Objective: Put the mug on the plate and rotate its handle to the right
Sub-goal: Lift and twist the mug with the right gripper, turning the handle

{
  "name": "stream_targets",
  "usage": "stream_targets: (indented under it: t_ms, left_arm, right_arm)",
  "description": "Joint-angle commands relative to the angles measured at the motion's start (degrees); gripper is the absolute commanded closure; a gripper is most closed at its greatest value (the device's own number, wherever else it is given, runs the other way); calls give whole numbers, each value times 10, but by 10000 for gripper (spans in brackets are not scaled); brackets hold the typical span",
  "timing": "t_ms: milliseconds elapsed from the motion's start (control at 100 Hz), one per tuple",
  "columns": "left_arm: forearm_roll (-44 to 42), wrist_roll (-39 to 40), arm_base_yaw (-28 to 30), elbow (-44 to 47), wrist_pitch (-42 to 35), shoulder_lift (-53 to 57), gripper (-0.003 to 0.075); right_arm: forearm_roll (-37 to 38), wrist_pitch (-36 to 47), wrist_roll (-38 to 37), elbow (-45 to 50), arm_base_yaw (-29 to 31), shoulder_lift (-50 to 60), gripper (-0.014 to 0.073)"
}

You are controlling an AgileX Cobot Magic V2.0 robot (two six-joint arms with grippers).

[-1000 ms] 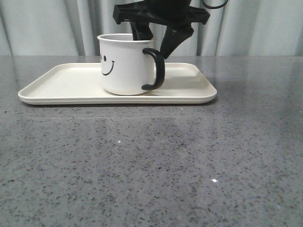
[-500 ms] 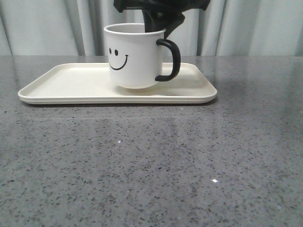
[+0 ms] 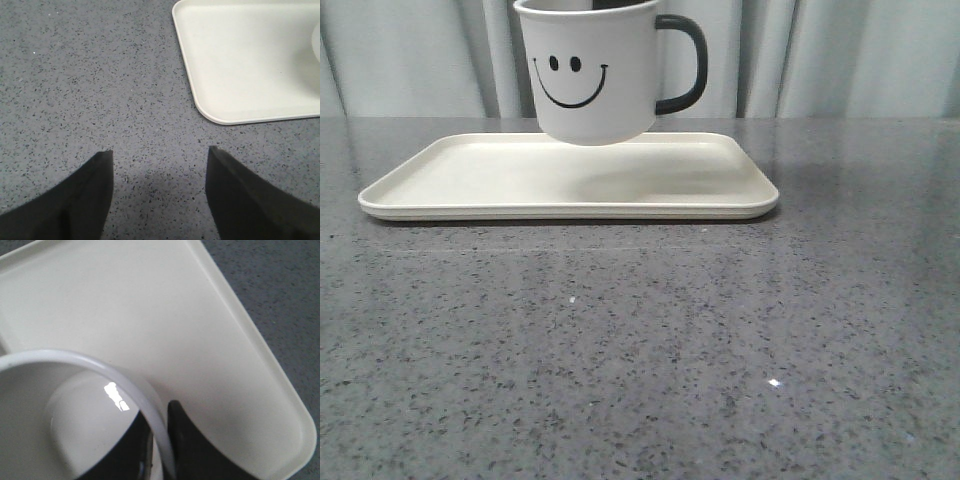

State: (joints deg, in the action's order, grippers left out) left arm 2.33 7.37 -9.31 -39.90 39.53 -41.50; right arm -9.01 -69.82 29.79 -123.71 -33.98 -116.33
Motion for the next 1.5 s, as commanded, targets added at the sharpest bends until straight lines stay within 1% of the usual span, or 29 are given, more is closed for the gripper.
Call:
stream_targets:
  t_ms: [0, 100, 350, 530, 1280, 1320, 1370, 1440, 1490]
  left_arm:
    - [1, 5, 1, -16, -39, 3, 322]
    - [1, 5, 1, -16, -39, 3, 322]
    - [1, 5, 1, -16, -39, 3, 322]
    - [1, 5, 1, -16, -39, 3, 322]
    - [1, 5, 1, -16, -39, 3, 322]
    - [1, 5, 1, -16, -39, 3, 322]
    - [1, 5, 1, -16, -39, 3, 322]
    - [1, 5, 1, -16, -39, 3, 322]
    - [1, 5, 1, -16, -39, 3, 322]
  right_arm:
    - [-26, -17, 50, -40, 0, 12, 654]
    - [-40, -39, 83, -59, 0, -11, 654]
    - [-48, -50, 126, -105, 5, -50, 654]
    - [-80, -52, 154, -108, 6, -55, 654]
    - [-86, -49, 163, -108, 7, -75, 652]
    - [-86, -48, 163, -108, 7, -75, 641]
    - [-86, -47, 163, -108, 7, -75, 608]
    - [-86, -43, 162, -108, 7, -75, 534]
    - [-86, -42, 160, -108, 7, -75, 457]
